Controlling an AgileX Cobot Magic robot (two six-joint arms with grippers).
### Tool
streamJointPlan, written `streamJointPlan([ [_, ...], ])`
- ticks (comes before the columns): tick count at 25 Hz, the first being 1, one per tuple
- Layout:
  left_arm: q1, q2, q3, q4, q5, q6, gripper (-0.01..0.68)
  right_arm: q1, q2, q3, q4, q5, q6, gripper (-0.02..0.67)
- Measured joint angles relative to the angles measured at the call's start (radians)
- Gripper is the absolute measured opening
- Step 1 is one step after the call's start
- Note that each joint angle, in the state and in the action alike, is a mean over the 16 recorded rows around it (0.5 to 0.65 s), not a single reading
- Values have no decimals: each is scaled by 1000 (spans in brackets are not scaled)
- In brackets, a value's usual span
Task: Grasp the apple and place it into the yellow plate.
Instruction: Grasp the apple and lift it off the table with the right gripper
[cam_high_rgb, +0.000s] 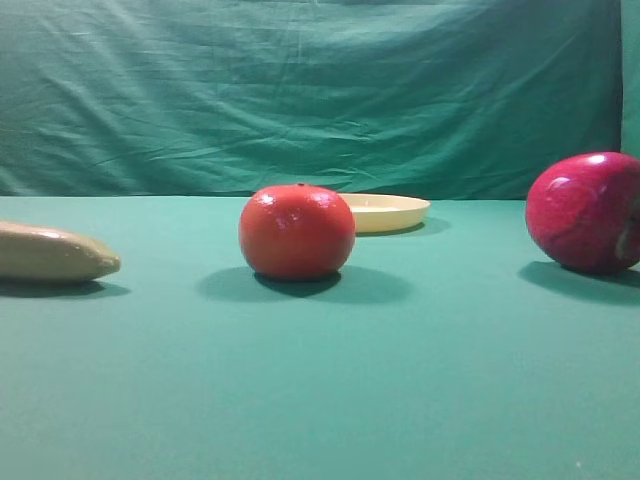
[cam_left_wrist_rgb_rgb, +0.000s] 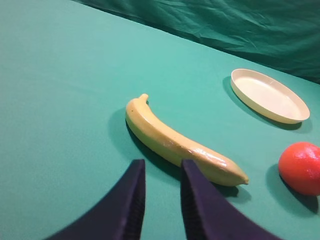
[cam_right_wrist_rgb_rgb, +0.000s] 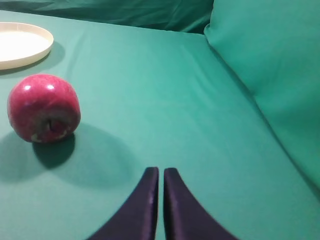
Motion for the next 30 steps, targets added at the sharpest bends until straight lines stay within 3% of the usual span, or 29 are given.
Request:
streamJointPlan([
  [30,0,0,0,0,0,0,157,0,0,2,-47,-41,1,0],
])
